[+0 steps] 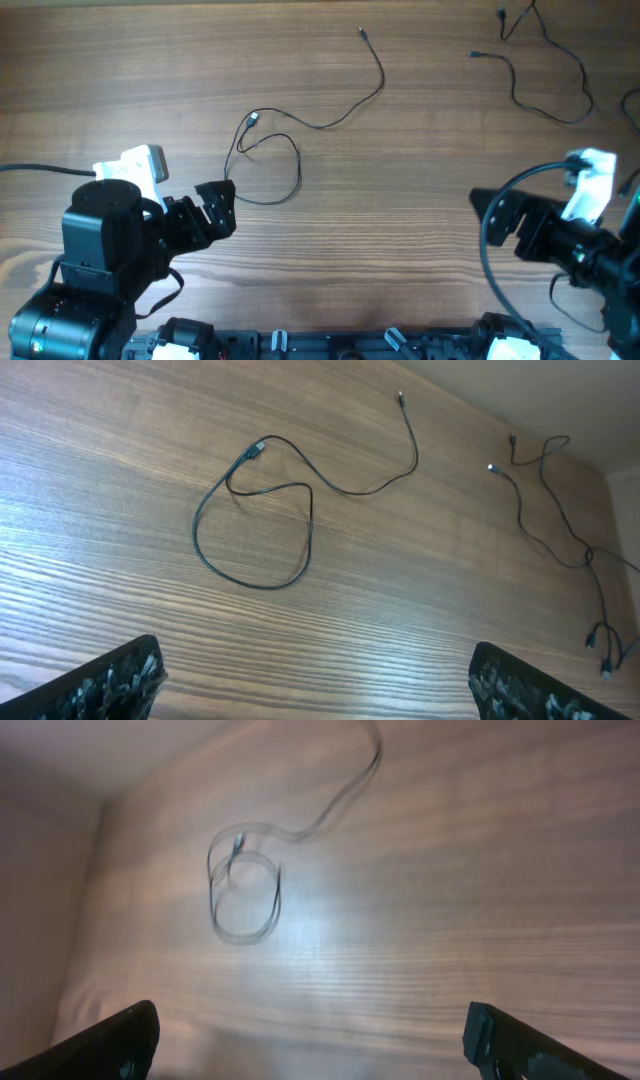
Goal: Untangle cables
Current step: 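Withdraw the right gripper down toward the lower right, then reach the right gripper to the looped cable at table center and grasp it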
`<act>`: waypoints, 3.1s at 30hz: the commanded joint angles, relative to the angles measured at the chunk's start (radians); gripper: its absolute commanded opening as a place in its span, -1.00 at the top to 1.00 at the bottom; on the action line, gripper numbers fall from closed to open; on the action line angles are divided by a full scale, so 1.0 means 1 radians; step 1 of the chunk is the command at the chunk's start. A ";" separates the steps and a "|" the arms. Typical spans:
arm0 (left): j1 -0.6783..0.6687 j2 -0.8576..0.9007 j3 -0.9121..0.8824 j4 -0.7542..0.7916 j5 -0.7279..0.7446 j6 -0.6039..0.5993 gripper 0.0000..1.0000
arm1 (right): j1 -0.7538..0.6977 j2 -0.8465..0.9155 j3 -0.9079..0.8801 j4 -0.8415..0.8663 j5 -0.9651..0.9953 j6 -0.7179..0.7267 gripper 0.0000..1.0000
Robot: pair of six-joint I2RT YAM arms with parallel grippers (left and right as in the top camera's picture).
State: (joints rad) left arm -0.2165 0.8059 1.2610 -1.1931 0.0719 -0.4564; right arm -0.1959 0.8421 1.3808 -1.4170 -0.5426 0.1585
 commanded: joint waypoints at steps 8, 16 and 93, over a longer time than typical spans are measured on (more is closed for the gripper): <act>-0.004 -0.002 0.001 0.002 -0.010 0.015 -1.00 | 0.077 -0.029 0.004 -0.145 0.080 -0.147 -1.00; -0.004 -0.002 0.001 0.002 -0.010 0.015 -1.00 | 0.303 -0.167 0.004 -0.182 0.240 -0.148 -0.99; -0.004 -0.002 0.001 0.002 -0.010 0.016 -1.00 | 0.831 1.057 -0.097 1.361 0.177 1.188 -0.99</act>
State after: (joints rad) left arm -0.2165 0.8066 1.2602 -1.1934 0.0719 -0.4564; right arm 0.5976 1.8091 1.2201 -0.0452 -0.4210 1.2869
